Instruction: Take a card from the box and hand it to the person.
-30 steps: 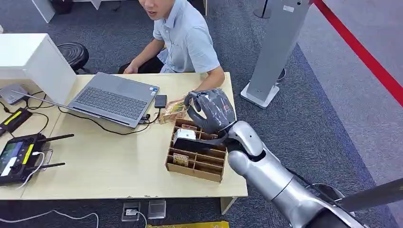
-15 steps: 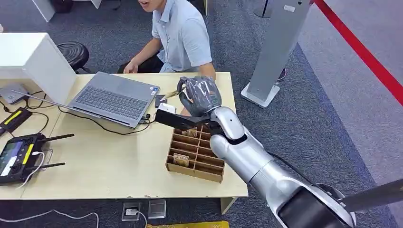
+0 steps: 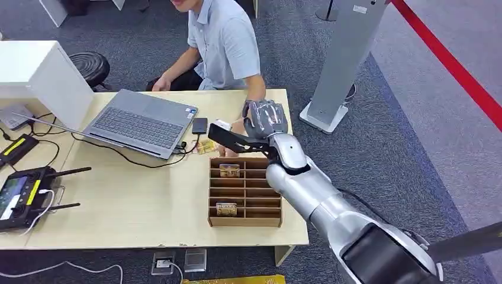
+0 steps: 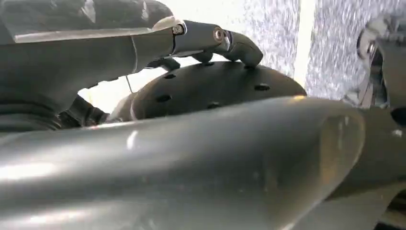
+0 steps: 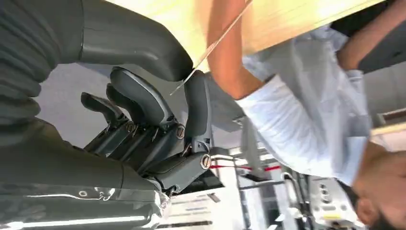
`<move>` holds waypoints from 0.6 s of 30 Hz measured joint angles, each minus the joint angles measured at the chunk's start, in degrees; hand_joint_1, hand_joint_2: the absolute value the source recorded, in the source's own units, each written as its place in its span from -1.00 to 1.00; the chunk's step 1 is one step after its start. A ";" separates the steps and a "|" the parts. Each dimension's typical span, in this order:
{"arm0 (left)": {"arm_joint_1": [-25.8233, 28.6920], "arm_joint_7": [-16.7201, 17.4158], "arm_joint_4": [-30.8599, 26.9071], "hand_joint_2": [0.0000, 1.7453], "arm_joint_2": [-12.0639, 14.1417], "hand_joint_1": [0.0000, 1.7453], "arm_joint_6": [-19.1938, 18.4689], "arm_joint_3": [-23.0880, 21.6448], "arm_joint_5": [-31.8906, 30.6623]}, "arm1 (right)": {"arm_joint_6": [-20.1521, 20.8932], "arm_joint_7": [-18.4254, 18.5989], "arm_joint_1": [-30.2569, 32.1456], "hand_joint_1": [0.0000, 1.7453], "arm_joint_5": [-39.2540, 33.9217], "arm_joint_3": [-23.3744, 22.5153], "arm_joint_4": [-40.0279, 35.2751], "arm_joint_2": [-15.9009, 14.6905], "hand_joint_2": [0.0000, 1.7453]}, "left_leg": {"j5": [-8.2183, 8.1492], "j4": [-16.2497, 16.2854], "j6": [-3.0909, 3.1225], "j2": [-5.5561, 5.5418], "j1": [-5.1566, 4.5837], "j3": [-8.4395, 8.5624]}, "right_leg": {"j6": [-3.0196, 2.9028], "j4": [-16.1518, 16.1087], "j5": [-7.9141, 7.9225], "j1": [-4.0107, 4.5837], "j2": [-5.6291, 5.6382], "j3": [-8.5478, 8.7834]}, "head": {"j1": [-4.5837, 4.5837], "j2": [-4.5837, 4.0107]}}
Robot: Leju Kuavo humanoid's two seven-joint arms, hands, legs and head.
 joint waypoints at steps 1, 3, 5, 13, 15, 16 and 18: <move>-0.09 -0.15 0.00 -1.00 -0.72 -1.00 1.81 -0.31 -0.39 | 0.02 0.24 0.01 1.00 0.31 -0.07 0.17 -0.13 1.00 | 0.00 0.00 0.00 0.01 0.00 0.01 | 0.00 0.00 0.00 0.00 0.05 -0.01 | 0.11 0.00; -0.20 -0.20 0.00 -1.00 -1.59 -1.00 4.17 -0.57 -0.50 | 0.13 1.07 0.13 1.00 0.77 -0.26 0.28 -0.44 1.00 | 0.00 0.01 0.00 0.05 0.00 0.02 | 0.00 -0.01 0.01 0.00 0.11 -0.02 | 0.11 0.00; -0.17 -0.30 0.00 -1.00 -2.22 -1.00 5.08 -0.74 -0.52 | 0.13 1.11 0.30 1.00 0.76 -0.55 0.26 -0.81 1.00 | 0.00 0.02 0.00 0.06 -0.01 0.01 | 0.00 -0.02 0.01 0.00 0.09 -0.04 | 0.11 0.00; -0.14 -0.68 0.02 -1.00 -2.69 -1.00 6.03 -0.83 0.02 | 0.15 0.15 0.36 -0.58 0.98 -1.25 0.17 -1.31 1.00 | 0.00 0.01 0.00 0.06 0.00 0.01 | 0.00 -0.01 0.01 0.00 0.09 -0.05 | -0.07 0.00; -0.14 -0.76 0.02 -1.00 -2.73 -1.00 6.46 -0.83 0.35 | 0.39 -0.15 0.37 -1.00 1.31 -1.31 0.17 -1.35 1.00 | 0.00 0.01 0.00 0.06 0.00 0.00 | 0.00 0.00 0.01 0.00 0.09 -0.05 | 0.00 0.00; -0.14 -0.81 0.02 -1.00 -2.82 -1.00 6.57 -0.83 0.51 | 0.55 -0.40 0.40 -1.00 1.40 -1.31 0.17 -1.40 1.00 | 0.00 0.01 0.00 0.06 0.00 0.00 | 0.00 0.00 0.01 0.00 0.09 -0.04 | 0.00 0.00; -0.14 -0.85 0.02 -1.00 -2.86 -1.00 6.68 -0.83 0.75 | 0.74 -0.81 0.50 -1.00 1.44 -1.31 0.17 -1.40 1.00 | 0.00 0.01 0.00 0.06 -0.01 0.00 | 0.00 0.00 0.01 0.00 0.09 -0.04 | 0.04 0.00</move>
